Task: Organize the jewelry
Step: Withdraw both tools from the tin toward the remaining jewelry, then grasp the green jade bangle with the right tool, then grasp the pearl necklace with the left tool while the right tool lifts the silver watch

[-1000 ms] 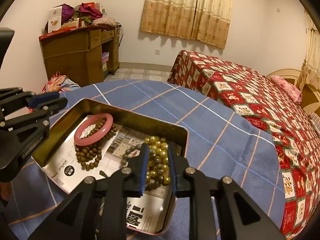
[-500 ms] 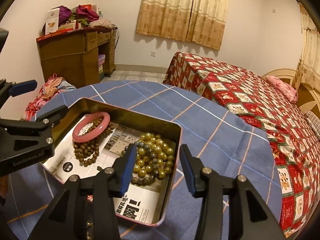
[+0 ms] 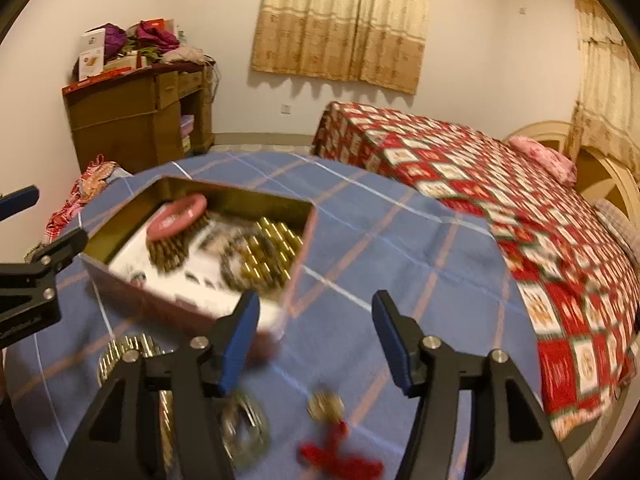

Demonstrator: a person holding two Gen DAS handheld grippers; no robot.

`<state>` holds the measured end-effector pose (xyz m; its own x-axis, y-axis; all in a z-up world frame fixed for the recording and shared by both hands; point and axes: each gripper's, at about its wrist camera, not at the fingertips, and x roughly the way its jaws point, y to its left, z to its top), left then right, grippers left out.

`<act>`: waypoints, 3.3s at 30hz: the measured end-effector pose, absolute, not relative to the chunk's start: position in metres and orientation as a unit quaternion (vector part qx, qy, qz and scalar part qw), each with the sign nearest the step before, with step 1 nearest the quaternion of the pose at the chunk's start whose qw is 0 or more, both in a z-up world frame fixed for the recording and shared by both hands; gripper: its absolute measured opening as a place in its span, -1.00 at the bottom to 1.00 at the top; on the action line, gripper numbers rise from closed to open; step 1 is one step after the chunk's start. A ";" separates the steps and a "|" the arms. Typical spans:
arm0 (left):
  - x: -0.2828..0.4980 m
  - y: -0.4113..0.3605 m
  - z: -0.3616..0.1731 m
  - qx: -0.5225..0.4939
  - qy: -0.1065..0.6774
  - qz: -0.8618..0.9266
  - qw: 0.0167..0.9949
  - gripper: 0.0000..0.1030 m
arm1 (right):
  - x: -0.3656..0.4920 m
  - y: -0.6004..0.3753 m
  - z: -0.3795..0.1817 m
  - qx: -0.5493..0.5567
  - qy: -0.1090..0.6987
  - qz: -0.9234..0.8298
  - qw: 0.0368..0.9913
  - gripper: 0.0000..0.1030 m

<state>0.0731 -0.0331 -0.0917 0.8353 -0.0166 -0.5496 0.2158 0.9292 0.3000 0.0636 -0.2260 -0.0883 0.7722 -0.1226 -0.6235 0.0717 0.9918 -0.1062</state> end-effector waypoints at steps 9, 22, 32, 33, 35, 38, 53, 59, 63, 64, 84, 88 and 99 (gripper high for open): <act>0.048 -0.039 -0.119 0.178 0.323 -0.081 0.926 0.64 | 0.024 -0.253 -0.107 -0.014 0.357 -0.079 0.931 0.24; 0.041 -0.038 -0.117 0.157 0.328 -0.086 0.928 0.64 | 0.019 -0.262 -0.116 0.011 0.365 -0.077 0.928 0.24; 0.038 -0.049 -0.121 0.168 0.331 -0.089 0.924 0.64 | 0.011 -0.245 -0.102 0.027 0.341 -0.037 0.939 0.17; 0.039 -0.047 -0.122 0.166 0.335 -0.086 0.924 0.64 | 0.011 -0.238 -0.100 0.024 0.337 -0.026 0.941 0.11; 0.042 -0.042 -0.124 0.158 0.340 -0.079 0.924 0.64 | 0.014 -0.227 -0.099 0.016 0.337 -0.010 0.941 -0.01; 0.043 -0.036 -0.124 0.152 0.341 -0.075 0.925 0.64 | 0.019 -0.214 -0.100 0.009 0.343 0.012 0.939 -0.27; 0.042 -0.034 -0.126 0.136 0.346 -0.086 0.924 0.64 | 0.032 -0.197 -0.120 -0.022 0.382 0.034 0.923 -0.58; 0.040 -0.037 -0.125 0.138 0.345 -0.090 0.924 0.64 | 0.031 -0.195 -0.120 -0.031 0.380 0.029 0.924 -0.61; 0.039 -0.037 -0.123 0.138 0.343 -0.093 0.925 0.64 | 0.029 -0.197 -0.116 -0.025 0.372 0.040 0.927 -0.69; 0.038 -0.038 -0.122 0.138 0.341 -0.094 0.925 0.64 | 0.027 -0.198 -0.114 -0.017 0.370 0.045 0.928 -0.69; 0.012 -0.071 -0.111 0.140 0.328 -0.171 0.919 0.32 | 0.014 -0.216 -0.108 0.016 0.337 0.031 0.941 -0.71; 0.015 -0.079 -0.118 0.131 0.351 -0.184 0.909 0.13 | 0.018 -0.220 -0.114 0.006 0.338 -0.001 0.941 -0.71; 0.016 -0.107 -0.126 0.152 0.366 -0.184 0.900 0.10 | 0.017 -0.226 -0.119 -0.009 0.330 -0.013 0.944 -0.71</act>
<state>0.0161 -0.1072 -0.1259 0.6650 -0.2192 -0.7139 0.4416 0.8864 0.1392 0.0170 -0.2263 -0.1190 0.7821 -0.0308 -0.6224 0.0188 0.9995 -0.0258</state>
